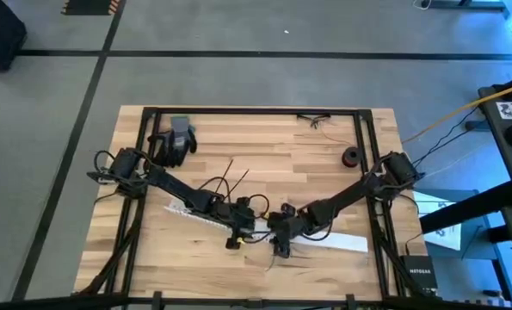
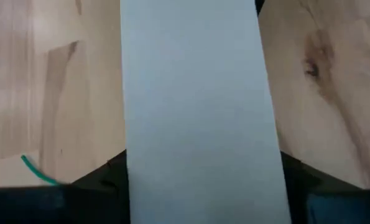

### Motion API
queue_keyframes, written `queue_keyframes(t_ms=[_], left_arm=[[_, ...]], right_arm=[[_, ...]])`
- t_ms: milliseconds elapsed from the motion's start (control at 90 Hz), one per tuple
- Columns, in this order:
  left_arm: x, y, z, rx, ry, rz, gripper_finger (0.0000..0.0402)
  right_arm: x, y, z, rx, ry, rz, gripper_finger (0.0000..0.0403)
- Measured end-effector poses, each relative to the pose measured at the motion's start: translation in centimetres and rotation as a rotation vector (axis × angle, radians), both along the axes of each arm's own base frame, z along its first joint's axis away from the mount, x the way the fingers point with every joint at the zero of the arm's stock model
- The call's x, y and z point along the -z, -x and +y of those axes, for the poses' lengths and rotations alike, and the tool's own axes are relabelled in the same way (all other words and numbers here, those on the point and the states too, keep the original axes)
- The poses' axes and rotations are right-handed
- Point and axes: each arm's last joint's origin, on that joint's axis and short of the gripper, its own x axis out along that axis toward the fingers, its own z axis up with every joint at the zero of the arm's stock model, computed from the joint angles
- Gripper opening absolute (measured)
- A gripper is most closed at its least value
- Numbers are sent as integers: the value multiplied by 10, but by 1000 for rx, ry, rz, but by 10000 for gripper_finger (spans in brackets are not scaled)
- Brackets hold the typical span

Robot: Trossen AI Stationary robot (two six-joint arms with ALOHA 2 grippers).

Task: Ziptie cables
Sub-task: Close the white cable duct

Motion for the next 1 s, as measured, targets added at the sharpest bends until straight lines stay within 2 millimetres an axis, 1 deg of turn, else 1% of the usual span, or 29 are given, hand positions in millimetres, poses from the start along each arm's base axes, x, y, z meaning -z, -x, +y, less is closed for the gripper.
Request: queue_keyframes(t_ms=[156, 267, 411, 578, 900, 1000], left_arm=[[0, 0, 0, 5, 5, 0, 234], [-1, -1, 0, 2, 8, -5, 234], [0, -1, 1, -2, 1, -1, 234], [0, -1, 1, 2, -2, 1, 234], [0, 0, 1, 9, -2, 4, 234], [0, 0, 0, 12, -1, 4, 234]], right_arm=[[0, 1, 1, -36, -38, 22, 266], [-3, 3, 1, -65, -64, 44, 272], [-10, 11, 1, -127, -79, 83, 273], [-16, 15, 0, -135, -85, 102, 273], [-16, 16, 0, -144, -90, 109, 272], [-16, 16, 0, -139, -90, 108, 260]])
